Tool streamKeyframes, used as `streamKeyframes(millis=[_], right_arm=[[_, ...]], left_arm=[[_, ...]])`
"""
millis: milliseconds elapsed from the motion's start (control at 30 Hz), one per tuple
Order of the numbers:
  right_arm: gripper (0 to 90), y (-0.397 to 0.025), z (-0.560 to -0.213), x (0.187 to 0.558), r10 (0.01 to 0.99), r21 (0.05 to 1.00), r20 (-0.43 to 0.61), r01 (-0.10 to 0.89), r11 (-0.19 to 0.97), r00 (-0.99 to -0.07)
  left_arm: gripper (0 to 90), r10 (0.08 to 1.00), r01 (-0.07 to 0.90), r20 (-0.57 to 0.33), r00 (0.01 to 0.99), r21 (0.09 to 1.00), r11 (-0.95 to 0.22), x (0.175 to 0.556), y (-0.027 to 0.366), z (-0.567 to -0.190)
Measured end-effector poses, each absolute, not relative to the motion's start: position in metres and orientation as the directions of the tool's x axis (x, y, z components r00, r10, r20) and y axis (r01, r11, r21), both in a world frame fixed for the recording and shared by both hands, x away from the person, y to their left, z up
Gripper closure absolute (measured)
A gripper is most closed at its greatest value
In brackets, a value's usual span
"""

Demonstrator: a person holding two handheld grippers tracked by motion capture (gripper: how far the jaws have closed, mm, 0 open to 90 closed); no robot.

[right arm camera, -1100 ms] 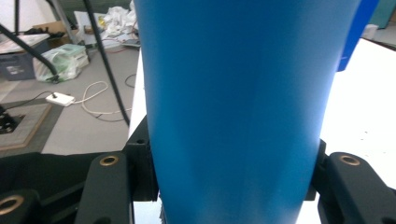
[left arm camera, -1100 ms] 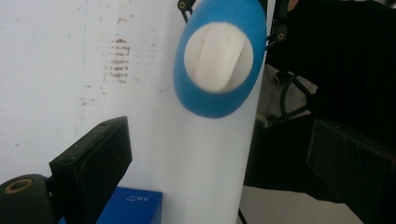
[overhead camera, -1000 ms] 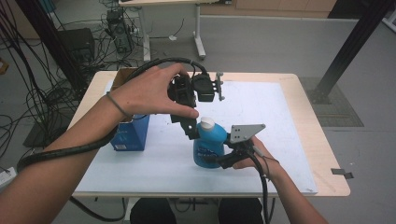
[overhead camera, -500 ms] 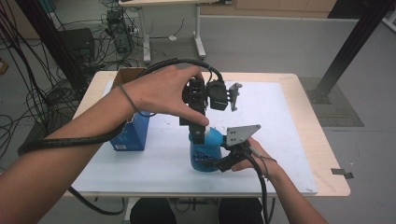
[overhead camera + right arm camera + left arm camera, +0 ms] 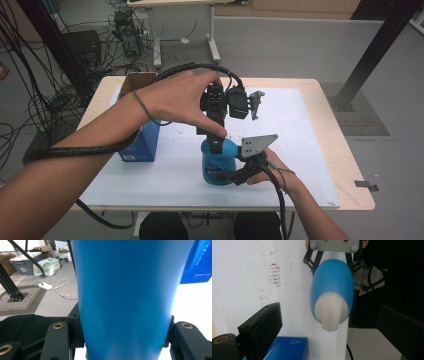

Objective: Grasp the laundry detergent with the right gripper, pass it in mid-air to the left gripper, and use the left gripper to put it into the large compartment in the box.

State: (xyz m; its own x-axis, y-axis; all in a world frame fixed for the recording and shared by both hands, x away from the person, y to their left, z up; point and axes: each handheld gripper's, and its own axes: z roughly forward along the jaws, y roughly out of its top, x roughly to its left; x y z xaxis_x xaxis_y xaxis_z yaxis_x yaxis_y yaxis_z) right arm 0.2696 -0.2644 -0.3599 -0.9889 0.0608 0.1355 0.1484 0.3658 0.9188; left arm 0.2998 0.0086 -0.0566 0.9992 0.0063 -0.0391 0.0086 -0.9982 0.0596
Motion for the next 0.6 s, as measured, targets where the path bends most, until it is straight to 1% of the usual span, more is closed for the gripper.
streamKeyframes(millis=[600], right_arm=[[42.0, -0.2640, -0.3606, 0.2692, 0.068, 0.921, 0.133, 0.149, 0.360, -0.989]], left_arm=[[6.7, 0.007, 0.010, -0.045, 0.999, 0.071, -0.997, 0.2995, 0.0106, -0.0591]])
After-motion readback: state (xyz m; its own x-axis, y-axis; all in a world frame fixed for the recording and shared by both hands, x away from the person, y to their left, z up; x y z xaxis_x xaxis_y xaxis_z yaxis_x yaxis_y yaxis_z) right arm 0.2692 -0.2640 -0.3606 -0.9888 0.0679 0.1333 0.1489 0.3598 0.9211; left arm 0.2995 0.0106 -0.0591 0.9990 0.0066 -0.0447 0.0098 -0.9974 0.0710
